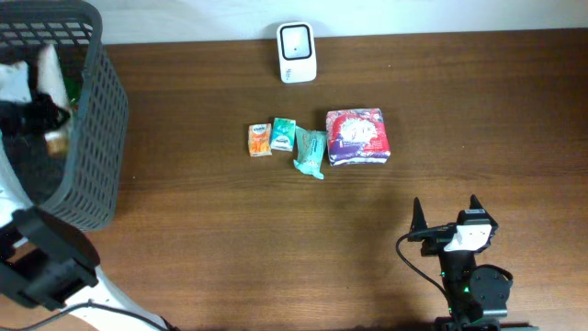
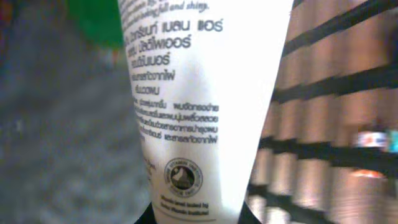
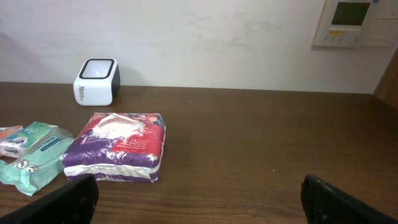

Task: Scan the item barcode
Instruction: 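Reach into the basket and grasp the white Pantene conditioner tube, then place the Pantene tube upright-lying left of the orange packet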

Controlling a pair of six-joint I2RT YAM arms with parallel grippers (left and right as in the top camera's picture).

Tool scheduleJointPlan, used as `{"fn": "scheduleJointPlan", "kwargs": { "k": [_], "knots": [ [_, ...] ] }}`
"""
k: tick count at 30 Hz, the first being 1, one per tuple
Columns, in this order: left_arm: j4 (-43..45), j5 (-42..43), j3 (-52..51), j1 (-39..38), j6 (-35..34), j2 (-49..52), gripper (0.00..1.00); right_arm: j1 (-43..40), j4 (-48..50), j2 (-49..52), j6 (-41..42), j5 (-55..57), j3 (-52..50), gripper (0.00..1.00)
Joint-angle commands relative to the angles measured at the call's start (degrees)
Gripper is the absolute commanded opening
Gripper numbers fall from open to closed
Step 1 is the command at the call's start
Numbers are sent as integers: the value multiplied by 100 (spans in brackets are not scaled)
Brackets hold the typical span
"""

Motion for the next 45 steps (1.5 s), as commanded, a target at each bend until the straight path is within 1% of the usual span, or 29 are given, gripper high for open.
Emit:
{"fn": "scheduleJointPlan", "kwargs": {
  "k": [1, 2, 3, 4, 5, 7, 8, 10, 12, 15, 17, 20, 22, 23, 24, 27, 29, 30, 31, 32, 34, 35, 39, 43, 45],
  "knots": [
    [455, 1749, 533, 22, -896, -444, 8, 52, -9, -33, 44, 66, -50, 99],
    [673, 2197, 595, 22, -1333, -455, 8, 52, -9, -33, 44, 66, -50, 99],
    [1213, 3075, 643, 20, -2111, -468, 4, 52, -9, -33, 44, 66, -50, 99],
    [1685, 3539, 651, 17, -2667, -490, 1, 52, -9, -33, 44, 66, -50, 99],
    [1991, 3641, 651, 15, -3071, -531, 0, 52, -9, -33, 44, 66, -50, 99],
    [2437, 3641, 651, 15, -3652, -645, 0, 52, -9, -33, 44, 66, -50, 99],
    [2669, 3641, 651, 15, -3832, -739, 0, 52, -9, -33, 44, 66, -50, 99],
    [2876, 3676, 651, 15, -3952, -946, 1, 52, -9, -33, 44, 66, -50, 99],
    [2935, 3711, 651, -7, -4210, -1185, 1, 52, -9, -33, 44, 66, -50, 99],
    [2927, 3904, 651, -210, -4835, -1390, 2, 52, -9, -33, 44, 66, -50, 99],
    [2865, 4203, 651, -605, -4911, -1401, 1, 52, -9, -33, 44, 66, -50, 99],
    [2299, 3989, 649, -1541, -4870, -1392, 0, 52, -9, -33, 44, 66, -50, 99],
    [1902, 3532, 649, -2190, -4474, -1386, 1, 52, -9, -33, 44, 66, -50, 99],
    [1421, 2627, 649, -2704, -4133, -1386, 1, 52, -9, -33, 44, 66, -50, 99],
    [1082, 1794, 649, -3008, -4083, -1386, 1, 52, -9, -33, 44, 66, -50, 99],
    [122, -1576, 623, -4013, -4092, -1318, 1, 52, -9, -33, 44, 66, -50, 99],
    [-131, -2688, 525, -4524, -4089, -1231, 1, 52, -9, -33, 44, 66, -50, 99],
    [-199, -2977, 459, -4723, -4089, -1176, 1, 52, -9, -33, 44, 66, -50, 99],
    [-249, -3488, 299, -5029, -4089, -1051, 0, 52, -9, -33, 44, 66, -50, 99],
    [-264, -3829, 175, -5182, -4092, -942, 0, 52, -9, -33, 44, 66, -50, 99],
    [-264, -4262, -142, -5364, -4092, -686, 2, 52, -9, -33, 44, 66, -50, 99],
    [-262, -4297, -249, -5375, -4092, -553, 3, 52, -9, -33, 44, 66, -50, 99],
    [-177, -4288, -518, -5300, -4092, 166, 4, 52, -9, -33, 44, 66, -50, 99],
    [-195, -4269, -520, -5287, -4092, 907, 8, 52, -9, -33, 44, 66, -50, 99],
    [-197, -4271, -520, -5287, -4092, 1178, 14, 52, -9, -33, 44, 66, -50, 99]
  ]
}}
